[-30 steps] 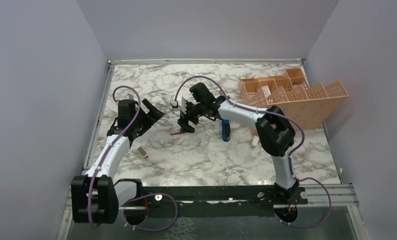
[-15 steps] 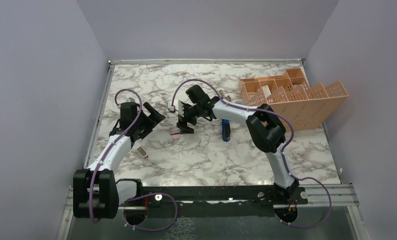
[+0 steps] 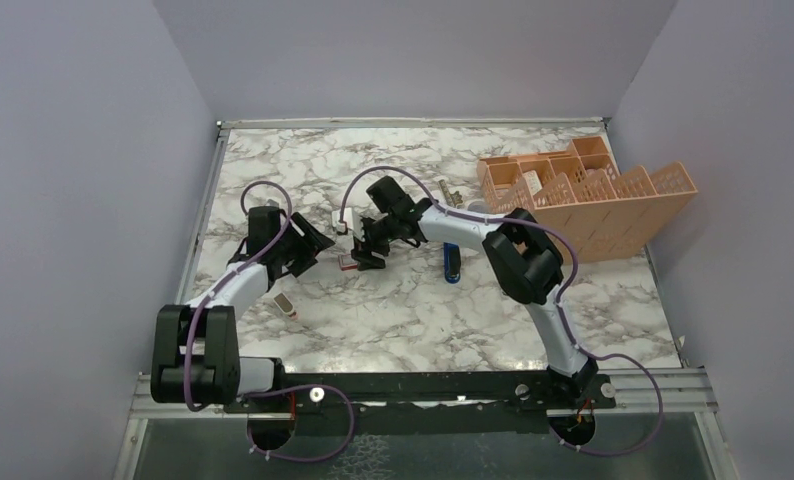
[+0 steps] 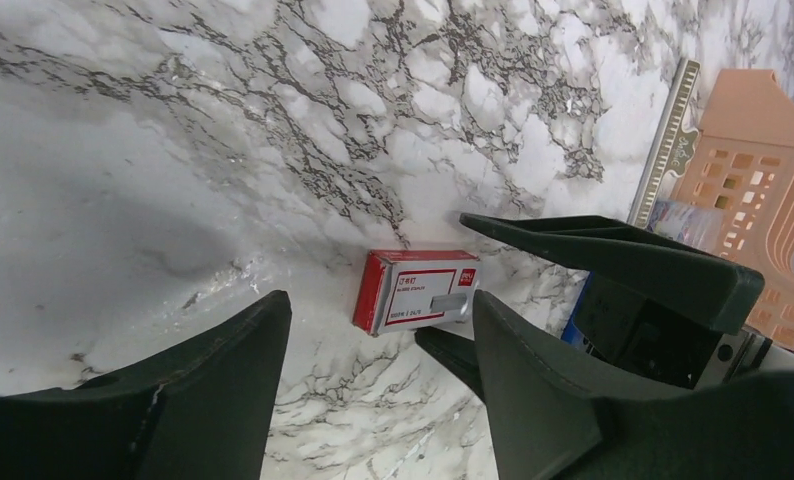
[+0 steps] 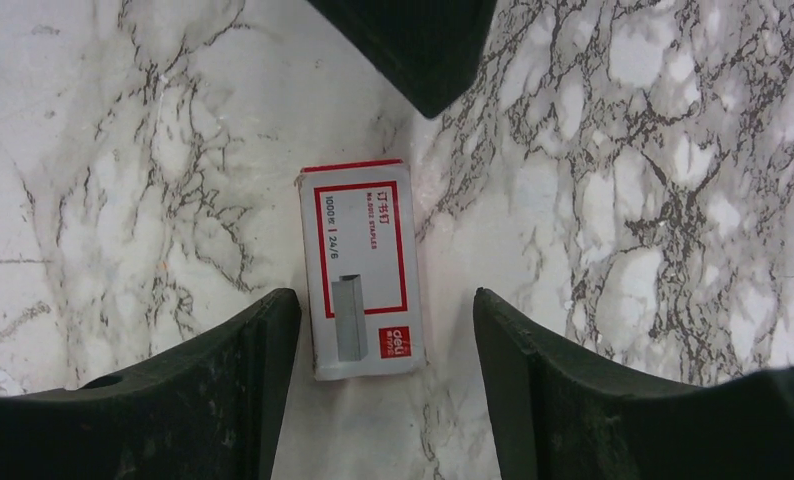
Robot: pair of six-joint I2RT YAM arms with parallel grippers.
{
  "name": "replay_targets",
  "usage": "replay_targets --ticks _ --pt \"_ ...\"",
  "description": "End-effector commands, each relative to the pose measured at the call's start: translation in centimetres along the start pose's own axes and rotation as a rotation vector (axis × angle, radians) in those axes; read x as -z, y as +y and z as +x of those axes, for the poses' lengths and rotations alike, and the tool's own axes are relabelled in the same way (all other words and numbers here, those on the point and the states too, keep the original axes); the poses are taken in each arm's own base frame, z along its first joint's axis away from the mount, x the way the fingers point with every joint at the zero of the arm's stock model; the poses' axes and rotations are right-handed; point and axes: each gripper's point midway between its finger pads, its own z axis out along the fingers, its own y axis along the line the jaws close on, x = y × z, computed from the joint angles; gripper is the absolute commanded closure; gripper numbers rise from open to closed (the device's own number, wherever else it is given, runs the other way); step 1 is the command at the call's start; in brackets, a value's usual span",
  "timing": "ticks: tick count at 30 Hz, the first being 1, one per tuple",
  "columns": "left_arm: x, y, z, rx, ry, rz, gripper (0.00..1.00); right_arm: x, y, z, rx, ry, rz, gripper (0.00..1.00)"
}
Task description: Load the staples into the stapler
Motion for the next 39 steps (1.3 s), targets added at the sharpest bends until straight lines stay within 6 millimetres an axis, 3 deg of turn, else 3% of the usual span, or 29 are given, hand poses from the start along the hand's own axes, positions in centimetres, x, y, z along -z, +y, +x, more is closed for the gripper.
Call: replay_targets --ticks 1,8,12,17,30,33,39 --pt "-0.9 -1.1 0.5 -0.007 0.038 0.092 0.33 -2.1 1.0 0.4 0.028 -0.031 -0.034 0.34" --pt "-2.2 -1.2 2.3 -0.006 0.136 0.149 0.34 -2.3 0.5 1.2 0.046 -0.013 0.010 0.46" --pt "-3.0 -1.6 3.0 -0.010 0.167 0.186 0.53 -2.0 0.7 1.8 0.056 0.003 0.019 0.48" --pt "-3.7 -1.5 2.9 -0.007 0.156 0.191 0.64 -1.8 0.8 1.9 0.067 0.004 0.020 0.49" --pt "-4.3 -2.5 4.2 -0.036 0.213 0.246 0.70 -2.3 0.4 1.8 0.083 0.010 0.015 0.50" --pt "-4.4 -2.9 4.8 -0.045 0.235 0.267 0.70 -2.3 0.2 1.8 0.077 0.010 0.023 0.58" --pt "-4.7 -3.4 5.0 -0.055 0.241 0.283 0.71 -2.1 -0.1 1.6 0.089 -0.001 0.051 0.63"
